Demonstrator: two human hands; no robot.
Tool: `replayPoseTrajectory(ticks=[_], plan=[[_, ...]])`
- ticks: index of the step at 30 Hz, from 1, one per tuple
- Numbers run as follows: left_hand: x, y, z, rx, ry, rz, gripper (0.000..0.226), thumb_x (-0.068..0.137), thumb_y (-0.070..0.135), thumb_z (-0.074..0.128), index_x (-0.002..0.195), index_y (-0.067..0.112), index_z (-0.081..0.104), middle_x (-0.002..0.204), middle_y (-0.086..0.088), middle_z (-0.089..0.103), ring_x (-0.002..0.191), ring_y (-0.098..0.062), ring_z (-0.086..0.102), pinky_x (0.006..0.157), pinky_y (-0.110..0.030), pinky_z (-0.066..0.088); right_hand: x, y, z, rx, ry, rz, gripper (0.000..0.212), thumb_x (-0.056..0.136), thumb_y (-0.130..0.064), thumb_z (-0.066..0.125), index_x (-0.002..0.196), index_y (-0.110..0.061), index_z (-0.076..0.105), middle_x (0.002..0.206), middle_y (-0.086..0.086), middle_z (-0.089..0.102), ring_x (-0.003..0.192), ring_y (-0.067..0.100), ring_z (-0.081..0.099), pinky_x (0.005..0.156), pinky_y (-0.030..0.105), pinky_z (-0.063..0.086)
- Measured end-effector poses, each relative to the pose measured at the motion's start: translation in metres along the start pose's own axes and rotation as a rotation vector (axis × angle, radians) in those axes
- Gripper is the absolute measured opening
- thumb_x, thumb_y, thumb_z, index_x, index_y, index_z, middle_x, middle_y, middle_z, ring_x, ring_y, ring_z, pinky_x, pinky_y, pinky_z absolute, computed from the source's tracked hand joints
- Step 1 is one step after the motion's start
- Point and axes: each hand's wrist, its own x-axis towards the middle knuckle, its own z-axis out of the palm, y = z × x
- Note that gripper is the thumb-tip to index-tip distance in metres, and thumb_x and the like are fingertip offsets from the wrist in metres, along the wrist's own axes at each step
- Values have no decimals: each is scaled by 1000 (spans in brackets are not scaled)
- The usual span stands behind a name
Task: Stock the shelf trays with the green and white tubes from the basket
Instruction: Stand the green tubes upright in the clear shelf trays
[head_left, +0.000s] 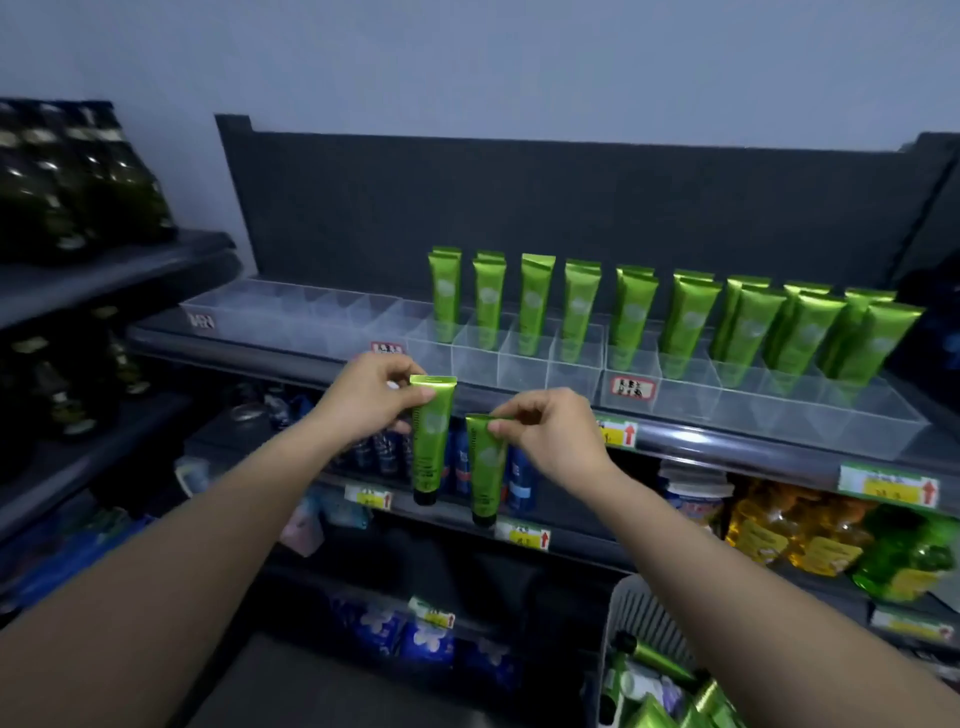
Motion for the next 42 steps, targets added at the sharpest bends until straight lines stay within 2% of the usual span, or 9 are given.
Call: replayPoseTrajectory(ticks=[3,7,11,15,21,26,30,35,42], plan=[[13,8,-24,27,42,16,11,88,11,65,78,15,66,85,-13,62,72,-19,62,62,-33,60,18,-21,-4,0,-45,-55,4,82,-19,76,83,-15,77,69,-8,65,68,7,61,66,21,48],[31,28,-57,73,94,102,13,85,7,68,75,16,68,79,-14,64,65,-21,64,62,-37,61,46,-47,-3,-23,-63,-129,1,80,-19,77,80,-18,77,69,-12,65,72,9,64,72,23,51],[72,38,-92,12,135,179,15,83,1,69,74,12,68,72,-12,63,63,-21,61,58,-32,60,84,-73,5,-38,-39,-187,21,77,-17,79,64,-27,67,57,-16,59,58,3,56,67,26,51],[110,52,-108,-68,158,216,15,83,-2,67,73,8,65,67,-8,62,55,-12,63,57,-27,59,114,-91,10,6,39,-231,29,75,-15,81,58,-29,62,56,-11,61,55,9,57,68,34,56],[189,49,-131,-22,97,291,15,82,1,70,71,11,67,69,-9,63,69,-27,63,71,-42,57,174,-111,35,-35,223,-246,17,73,-22,81,63,-27,69,53,-10,60,52,7,55,64,31,53],[229,36,-128,-29,34,312,16,83,1,68,72,12,67,70,-9,64,67,-23,64,64,-33,59,204,-117,47,-55,301,-238,8,73,-20,81,70,-19,74,59,-11,63,56,3,54,64,23,48],[255,20,-120,-43,-11,296,17,83,1,69,71,14,67,72,-9,65,71,-25,66,71,-40,60,221,-114,55,-97,334,-211,8,74,-20,81,72,-17,74,59,-10,61,57,6,53,64,25,48],[281,8,-107,-54,-46,281,13,83,4,70,74,12,68,80,-12,67,78,-26,69,73,-42,59,232,-110,55,-138,360,-184,7,75,-20,79,72,-18,73,61,-8,63,61,10,57,66,28,50],[299,-4,-91,35,-113,283,6,79,0,71,80,5,72,69,-6,67,63,-16,64,65,-31,58,242,-105,54,-177,362,-123,6,77,-22,78,75,-20,73,65,-10,64,66,10,61,67,28,53]])
